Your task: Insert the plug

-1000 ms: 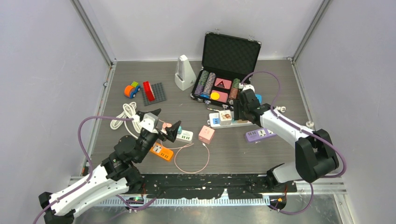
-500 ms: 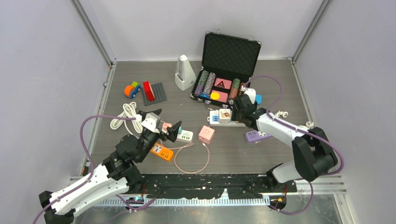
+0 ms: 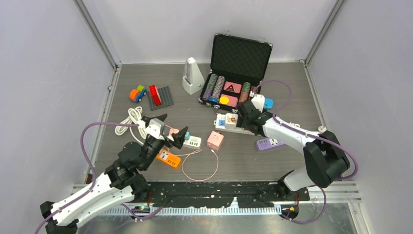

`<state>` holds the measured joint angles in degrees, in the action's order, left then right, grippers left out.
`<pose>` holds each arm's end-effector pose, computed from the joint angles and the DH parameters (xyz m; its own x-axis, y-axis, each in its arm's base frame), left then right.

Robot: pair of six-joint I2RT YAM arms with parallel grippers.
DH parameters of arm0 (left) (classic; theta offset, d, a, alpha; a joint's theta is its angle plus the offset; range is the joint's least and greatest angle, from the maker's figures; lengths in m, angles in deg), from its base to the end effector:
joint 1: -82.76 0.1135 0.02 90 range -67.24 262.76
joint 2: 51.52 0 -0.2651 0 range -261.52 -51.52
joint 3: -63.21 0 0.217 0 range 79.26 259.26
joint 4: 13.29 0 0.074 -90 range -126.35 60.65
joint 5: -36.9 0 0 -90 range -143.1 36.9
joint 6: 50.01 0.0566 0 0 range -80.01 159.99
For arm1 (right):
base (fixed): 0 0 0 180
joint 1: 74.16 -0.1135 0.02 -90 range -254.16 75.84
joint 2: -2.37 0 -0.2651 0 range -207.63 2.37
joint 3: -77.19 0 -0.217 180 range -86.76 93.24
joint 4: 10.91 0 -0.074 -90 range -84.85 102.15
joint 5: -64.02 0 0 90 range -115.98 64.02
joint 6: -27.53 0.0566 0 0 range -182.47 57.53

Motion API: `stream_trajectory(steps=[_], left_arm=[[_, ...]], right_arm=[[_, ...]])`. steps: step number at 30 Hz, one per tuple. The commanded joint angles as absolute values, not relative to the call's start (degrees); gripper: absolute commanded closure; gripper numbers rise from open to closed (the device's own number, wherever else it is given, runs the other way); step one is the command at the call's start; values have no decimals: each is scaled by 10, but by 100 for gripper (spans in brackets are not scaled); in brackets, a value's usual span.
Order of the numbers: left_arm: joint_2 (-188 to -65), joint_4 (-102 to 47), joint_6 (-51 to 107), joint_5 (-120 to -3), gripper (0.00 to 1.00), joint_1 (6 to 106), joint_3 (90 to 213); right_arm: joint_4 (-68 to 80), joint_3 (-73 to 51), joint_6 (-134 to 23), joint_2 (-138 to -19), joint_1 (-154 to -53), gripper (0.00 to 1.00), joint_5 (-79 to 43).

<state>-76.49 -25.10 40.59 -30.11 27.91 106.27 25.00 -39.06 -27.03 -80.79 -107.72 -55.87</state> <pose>0.0822 -0.0783 0.3066 0.0685 -0.0806 -0.9944 0.5285 0.8483 -0.0323 0.2349 0.1220 0.2034 -0.6992 0.1394 -0.7012 0.1994 0.9799 -0.0039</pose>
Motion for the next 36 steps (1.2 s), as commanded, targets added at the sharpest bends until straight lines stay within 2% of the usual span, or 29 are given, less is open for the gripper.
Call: stream_trajectory(steps=[1,4,10,12,17,19,22,27,29,32,36], left_arm=[[-764,-243,405,-298,1,278,1084],[-763,-244,403,-298,1,278,1085],[-770,-254,383,-285,1,278,1089],[-779,-275,363,-283,1,278,1103],[-831,-333,334,-324,1,278,1147],[-857,-348,332,-347,1,278,1162],[-890,-364,328,-353,1,278,1179],[-911,-350,329,-340,1,278,1184],[-909,-339,332,-332,1,278,1179],[-897,-329,334,-314,1,278,1171],[-875,-331,335,-297,1,279,1163]], right_arm=[[350,-323,-254,-764,-1057,23,-547],[365,-288,-287,-731,-1035,16,-542],[377,-256,-342,-680,-949,13,-498],[377,-251,-356,-677,-932,15,-470],[376,-239,-382,-678,-929,29,-369],[372,-244,-376,-671,-932,31,-322],[362,-260,-364,-648,-974,31,-293],[325,-298,-317,-623,-1157,24,-397],[289,-320,-321,-630,-1201,19,-414],[240,-337,-388,-669,-1230,12,-362],[247,-318,-498,-735,-1259,6,-322]])
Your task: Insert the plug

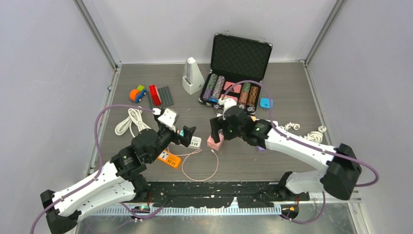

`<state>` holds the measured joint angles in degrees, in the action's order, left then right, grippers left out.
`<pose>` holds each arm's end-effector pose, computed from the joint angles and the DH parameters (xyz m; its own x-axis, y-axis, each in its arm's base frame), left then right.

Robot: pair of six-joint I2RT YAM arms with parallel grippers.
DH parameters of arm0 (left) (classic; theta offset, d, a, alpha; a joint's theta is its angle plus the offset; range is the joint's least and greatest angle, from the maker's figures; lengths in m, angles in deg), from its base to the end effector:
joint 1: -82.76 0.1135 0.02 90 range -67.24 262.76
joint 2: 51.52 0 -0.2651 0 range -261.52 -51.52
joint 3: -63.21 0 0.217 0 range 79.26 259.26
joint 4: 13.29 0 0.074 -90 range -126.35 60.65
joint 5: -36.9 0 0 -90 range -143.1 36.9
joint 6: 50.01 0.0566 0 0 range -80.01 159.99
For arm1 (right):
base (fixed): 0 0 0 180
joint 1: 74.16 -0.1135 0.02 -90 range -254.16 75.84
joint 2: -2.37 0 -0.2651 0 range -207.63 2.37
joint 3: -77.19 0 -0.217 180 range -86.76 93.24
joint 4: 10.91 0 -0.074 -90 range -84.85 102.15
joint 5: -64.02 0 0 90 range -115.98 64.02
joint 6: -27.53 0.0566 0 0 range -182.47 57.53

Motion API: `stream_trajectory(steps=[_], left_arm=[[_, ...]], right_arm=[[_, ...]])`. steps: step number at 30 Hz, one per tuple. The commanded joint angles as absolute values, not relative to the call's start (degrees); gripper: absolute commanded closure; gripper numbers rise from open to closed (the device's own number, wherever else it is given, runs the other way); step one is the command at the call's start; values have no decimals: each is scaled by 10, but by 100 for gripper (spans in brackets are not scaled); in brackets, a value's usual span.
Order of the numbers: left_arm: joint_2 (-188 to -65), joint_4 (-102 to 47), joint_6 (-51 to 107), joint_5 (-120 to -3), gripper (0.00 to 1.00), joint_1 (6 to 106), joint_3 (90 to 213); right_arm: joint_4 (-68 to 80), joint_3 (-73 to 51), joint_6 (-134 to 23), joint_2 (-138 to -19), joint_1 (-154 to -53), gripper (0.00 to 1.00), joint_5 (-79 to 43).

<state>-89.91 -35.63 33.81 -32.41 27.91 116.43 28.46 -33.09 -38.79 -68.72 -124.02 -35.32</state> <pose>0.1015 -0.1094 0.3171 -0.1354 0.0174 -0.9906 0.5519 0.8317 -0.0608 0.1678 0.1847 0.2744 -0.6564 -0.1637 -0.7364 -0.4493 0.8690 0.2073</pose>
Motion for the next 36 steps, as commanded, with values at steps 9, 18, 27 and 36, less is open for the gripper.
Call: stream_trajectory(steps=[9,18,27,36], left_arm=[[-824,-347,320,-290,1,278,1157],[-818,-358,319,-288,1,278,1159],[-817,-375,314,-286,1,279,1160],[-789,-325,355,-349,1,279,1139]], right_arm=[[245,-296,-627,-845,-1263,3,-293],[239,-260,-697,-921,-1252,24,-203],[269,-235,-687,-936,-1240,64,-170],[241,-234,-614,-802,-1196,69,-74]])
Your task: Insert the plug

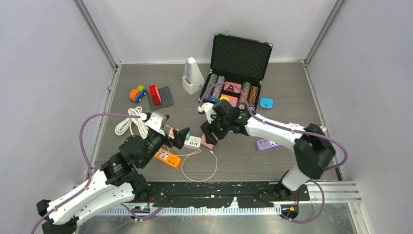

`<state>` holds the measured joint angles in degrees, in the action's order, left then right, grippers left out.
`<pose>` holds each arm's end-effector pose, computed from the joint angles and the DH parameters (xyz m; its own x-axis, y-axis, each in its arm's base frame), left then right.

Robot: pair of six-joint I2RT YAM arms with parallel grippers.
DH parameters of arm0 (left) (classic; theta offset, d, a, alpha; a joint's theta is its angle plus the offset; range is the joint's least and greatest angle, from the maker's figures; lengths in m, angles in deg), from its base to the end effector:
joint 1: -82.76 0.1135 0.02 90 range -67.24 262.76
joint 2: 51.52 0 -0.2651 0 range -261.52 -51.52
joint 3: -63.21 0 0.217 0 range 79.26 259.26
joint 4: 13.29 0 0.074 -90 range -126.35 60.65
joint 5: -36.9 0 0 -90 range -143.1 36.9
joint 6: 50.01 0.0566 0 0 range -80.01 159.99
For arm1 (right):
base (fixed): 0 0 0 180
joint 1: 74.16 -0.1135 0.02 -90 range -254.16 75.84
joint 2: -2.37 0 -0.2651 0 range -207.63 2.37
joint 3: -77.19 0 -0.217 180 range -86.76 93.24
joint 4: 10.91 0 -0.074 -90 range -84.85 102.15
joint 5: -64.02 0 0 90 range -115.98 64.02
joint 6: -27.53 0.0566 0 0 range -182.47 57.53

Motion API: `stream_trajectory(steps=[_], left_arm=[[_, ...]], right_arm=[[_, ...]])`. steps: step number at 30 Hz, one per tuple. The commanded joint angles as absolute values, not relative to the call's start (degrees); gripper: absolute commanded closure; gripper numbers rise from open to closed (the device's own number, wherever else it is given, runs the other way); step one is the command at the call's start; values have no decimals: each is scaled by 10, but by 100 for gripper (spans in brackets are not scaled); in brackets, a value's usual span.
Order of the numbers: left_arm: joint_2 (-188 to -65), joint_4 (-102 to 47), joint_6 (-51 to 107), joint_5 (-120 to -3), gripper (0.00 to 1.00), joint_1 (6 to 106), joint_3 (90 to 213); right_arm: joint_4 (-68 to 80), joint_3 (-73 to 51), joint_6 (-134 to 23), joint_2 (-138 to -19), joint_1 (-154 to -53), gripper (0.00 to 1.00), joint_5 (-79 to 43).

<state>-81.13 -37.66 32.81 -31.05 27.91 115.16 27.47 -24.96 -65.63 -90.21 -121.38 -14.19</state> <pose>0.0845 -0.0831 0.3225 -0.0880 -0.0763 -0.9932 0.5350 0.8374 -0.1117 0.2085 0.2423 0.2197 -0.4982 -0.6178 -0.6084 -0.8305 0.5416 0.1301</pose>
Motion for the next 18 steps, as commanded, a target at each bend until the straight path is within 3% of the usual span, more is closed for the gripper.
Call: stream_trajectory(steps=[1,7,18], left_arm=[[-783,-312,363,-354,1,278,1135],[-761,-255,427,-402,1,279,1131],[-801,-190,573,-647,1,278,1126]], right_arm=[[239,-233,-608,-781,-1188,69,-57],[206,-242,-529,-693,-1134,69,30],[19,-283,-282,-585,-1077,69,218]])
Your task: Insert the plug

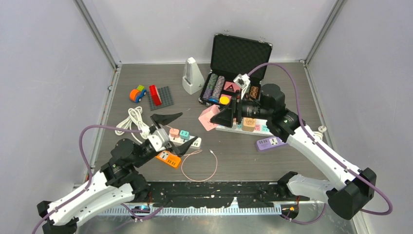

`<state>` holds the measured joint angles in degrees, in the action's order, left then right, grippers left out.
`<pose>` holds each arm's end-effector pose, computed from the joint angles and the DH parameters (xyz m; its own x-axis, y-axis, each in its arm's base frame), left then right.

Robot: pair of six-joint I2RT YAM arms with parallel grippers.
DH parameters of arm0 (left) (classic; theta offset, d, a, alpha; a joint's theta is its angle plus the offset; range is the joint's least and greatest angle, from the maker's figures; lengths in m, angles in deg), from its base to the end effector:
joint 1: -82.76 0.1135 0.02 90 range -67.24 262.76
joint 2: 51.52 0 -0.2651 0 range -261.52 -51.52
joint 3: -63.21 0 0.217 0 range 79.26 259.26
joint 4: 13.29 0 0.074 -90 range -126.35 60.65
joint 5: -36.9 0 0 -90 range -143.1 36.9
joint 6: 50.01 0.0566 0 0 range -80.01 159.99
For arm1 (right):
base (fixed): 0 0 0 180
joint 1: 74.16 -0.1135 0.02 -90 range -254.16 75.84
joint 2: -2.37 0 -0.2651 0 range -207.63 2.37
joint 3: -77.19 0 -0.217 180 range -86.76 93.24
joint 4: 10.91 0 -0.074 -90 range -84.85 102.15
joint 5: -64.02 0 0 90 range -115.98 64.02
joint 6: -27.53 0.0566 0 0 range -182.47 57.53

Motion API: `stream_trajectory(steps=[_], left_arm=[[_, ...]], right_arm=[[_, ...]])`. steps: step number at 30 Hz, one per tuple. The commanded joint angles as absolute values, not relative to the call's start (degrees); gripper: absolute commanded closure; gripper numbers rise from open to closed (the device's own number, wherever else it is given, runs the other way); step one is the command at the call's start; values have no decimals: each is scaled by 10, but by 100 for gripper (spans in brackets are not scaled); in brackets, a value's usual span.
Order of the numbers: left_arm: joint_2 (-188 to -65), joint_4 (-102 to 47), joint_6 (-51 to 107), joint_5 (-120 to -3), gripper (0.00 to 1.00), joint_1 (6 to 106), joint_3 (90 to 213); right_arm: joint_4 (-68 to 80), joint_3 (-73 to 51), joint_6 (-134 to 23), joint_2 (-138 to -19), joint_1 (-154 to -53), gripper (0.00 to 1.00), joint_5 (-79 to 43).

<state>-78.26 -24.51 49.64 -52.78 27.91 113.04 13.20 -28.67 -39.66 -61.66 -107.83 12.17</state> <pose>0.0640 -0.0903 0.3447 0.2533 -0.0685 -0.9650 0.7831 0.6002 0.1629 0.1741 0.1580 0.3613 -0.5480 0.0013 -0.8365 -0.7836 0.3490 0.5139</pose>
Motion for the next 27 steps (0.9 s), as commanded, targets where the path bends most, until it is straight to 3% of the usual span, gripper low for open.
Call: stream_trajectory(steps=[1,7,19,27], left_arm=[[-806,-182,587,-663,1,278,1124],[-845,-88,596,-673,1,278,1117],[-951,74,496,-672,1,278,1132],[-953,157,462,-672,13,278,1104]], right_arm=[[-13,-288,-245,-581,-1077,69,228],[-183,-330,-74,-568,-1076,70,272],[-283,-370,27,-574,-1077,70,277],[-298,-385,50,-582,-1077,70,279]])
